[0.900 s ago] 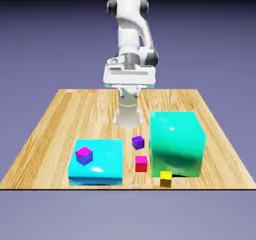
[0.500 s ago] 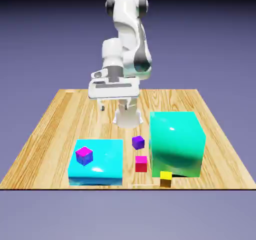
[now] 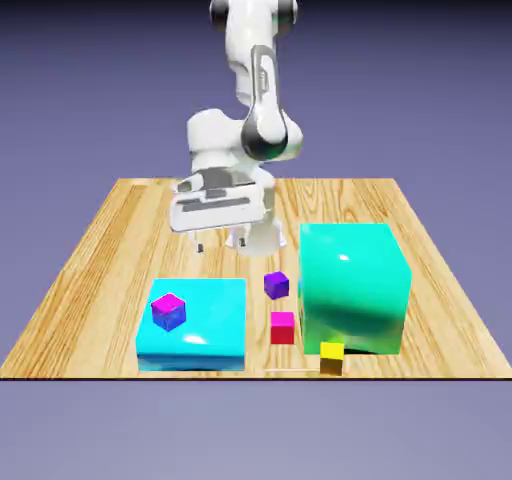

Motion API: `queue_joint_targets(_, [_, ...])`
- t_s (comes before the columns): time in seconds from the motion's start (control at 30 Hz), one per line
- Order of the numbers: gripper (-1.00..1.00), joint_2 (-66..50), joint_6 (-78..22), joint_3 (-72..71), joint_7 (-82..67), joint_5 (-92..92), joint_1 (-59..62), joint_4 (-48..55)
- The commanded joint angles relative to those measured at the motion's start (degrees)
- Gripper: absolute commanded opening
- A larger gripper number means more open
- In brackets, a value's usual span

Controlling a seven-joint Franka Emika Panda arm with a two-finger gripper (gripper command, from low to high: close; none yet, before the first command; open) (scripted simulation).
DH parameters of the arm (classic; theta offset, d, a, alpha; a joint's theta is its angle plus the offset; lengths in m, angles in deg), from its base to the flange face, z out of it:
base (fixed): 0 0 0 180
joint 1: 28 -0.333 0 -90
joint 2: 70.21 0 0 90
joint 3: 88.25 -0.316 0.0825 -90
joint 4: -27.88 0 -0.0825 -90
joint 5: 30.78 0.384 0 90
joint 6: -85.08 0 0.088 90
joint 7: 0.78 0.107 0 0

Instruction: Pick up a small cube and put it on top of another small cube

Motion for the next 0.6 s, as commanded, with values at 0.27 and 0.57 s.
queue_joint_targets(0.27, [0.00,-2.1,-0.5,-3.8,-22.4,22.2,-1.8,-3.2])
queue_joint_targets(0.57, [0.00,-4.1,-1.0,-7.6,-44.9,44.4,-3.7,-6.5])
